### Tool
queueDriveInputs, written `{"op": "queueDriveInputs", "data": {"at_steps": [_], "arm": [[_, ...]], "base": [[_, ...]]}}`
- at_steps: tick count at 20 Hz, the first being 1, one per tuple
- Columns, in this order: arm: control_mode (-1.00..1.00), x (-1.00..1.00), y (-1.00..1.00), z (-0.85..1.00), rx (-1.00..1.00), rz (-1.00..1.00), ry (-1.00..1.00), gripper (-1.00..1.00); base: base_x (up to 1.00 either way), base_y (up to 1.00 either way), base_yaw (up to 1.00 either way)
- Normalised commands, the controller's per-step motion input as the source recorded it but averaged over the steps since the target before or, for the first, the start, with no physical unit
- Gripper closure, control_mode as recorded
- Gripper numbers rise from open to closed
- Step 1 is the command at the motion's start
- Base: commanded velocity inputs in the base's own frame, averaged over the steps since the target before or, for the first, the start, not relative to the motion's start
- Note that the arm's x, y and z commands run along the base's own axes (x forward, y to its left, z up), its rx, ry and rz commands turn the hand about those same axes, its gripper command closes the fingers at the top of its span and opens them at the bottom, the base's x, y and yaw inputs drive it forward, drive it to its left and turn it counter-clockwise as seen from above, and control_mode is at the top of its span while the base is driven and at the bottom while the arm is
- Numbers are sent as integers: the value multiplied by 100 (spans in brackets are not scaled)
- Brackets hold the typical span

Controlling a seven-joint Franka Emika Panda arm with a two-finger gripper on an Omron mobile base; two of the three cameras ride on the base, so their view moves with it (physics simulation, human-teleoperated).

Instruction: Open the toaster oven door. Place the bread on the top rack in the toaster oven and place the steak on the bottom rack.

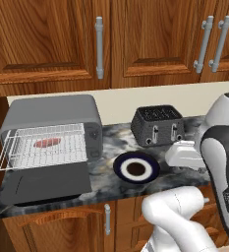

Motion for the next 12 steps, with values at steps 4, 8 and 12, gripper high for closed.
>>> {"op": "queueDriveInputs", "data": {"at_steps": [4,8,12], "arm": [[-100,4,-100,0,-19,0,0,-100],[-100,19,-100,-7,-17,0,0,-100],[-100,31,-100,-15,-14,4,0,-100]], "base": [[0,0,0],[0,0,0],[0,0,0]]}}
